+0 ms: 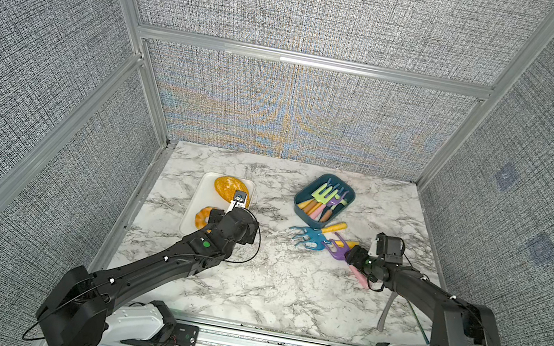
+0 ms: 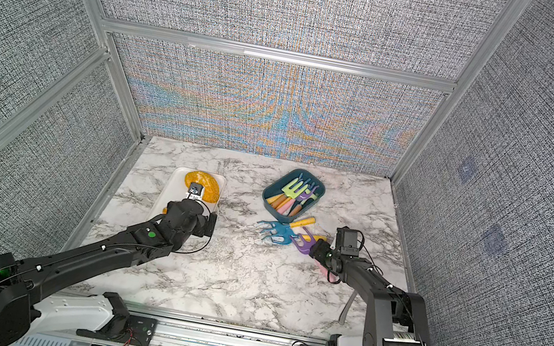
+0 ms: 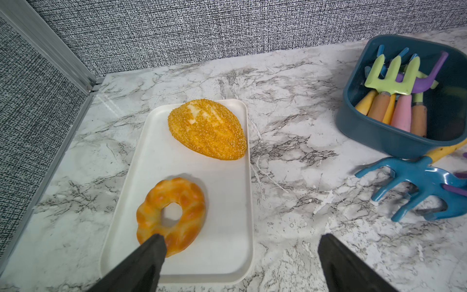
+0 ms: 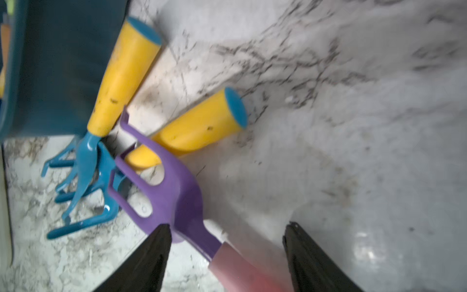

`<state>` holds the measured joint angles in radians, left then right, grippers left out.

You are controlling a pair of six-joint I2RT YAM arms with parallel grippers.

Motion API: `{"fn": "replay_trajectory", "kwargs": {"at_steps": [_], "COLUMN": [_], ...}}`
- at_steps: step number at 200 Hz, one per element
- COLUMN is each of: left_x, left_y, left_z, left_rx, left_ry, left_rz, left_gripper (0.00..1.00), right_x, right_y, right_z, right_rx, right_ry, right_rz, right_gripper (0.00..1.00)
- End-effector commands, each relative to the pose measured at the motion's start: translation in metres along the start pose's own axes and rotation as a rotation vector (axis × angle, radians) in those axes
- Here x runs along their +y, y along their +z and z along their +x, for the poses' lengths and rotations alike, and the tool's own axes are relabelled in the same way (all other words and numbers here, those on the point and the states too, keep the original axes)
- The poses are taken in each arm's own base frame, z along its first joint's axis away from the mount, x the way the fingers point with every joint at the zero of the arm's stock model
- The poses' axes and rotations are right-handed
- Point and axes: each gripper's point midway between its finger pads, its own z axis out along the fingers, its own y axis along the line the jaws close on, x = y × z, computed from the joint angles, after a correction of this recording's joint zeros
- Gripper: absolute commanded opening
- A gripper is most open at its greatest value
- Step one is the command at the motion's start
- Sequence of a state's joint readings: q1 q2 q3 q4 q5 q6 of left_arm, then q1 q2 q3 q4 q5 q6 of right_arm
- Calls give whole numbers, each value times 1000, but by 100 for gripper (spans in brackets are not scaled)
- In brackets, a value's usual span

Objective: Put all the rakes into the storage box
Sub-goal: Pick up the rake at the center of the board.

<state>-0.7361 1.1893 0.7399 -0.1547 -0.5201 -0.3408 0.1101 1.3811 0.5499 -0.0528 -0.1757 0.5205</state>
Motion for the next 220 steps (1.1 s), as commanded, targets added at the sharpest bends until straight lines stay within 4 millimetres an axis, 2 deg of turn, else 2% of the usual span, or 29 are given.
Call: {"fn": "replay_trajectory", "kwargs": {"at_steps": [1,30,57,124,146,157,177,197,220], "left_x": [-3,-5,-8,-7,-6,-6,-6,-5,-4], "left_y": [2,6,8,9,8,7,7,6,3], "left_z": [-5,-3,-2,-2,-2,-3,-2,-4,-6], "left_rx": [-15,-3,2,2,-1,-3,-3,-9,-18], "left_ry": [-6,0,1,2,2,1,-1,-6,-11], "left_rz": [6,7,14,10,10,11,10,10,10], "left_gripper": [99,99,99,99,99,99,99,99,99], "right_x": [9,21,26,24,23,24,30,39,53], "right_y": [-4,-9,-10,3,8,9,5,-6,-22], "right_z": [33,72,85,78,80,81,79,70,54], "right_rx": [74,121,119,92,103,107,96,58,-4], "right_ry": [-8,-89,-172,-317,-336,-341,-336,-321,-297], "right_rz": [-22,1,69,285,310,311,292,262,220], "right_gripper": [73,65,54,43,35,27,11,0,0]}}
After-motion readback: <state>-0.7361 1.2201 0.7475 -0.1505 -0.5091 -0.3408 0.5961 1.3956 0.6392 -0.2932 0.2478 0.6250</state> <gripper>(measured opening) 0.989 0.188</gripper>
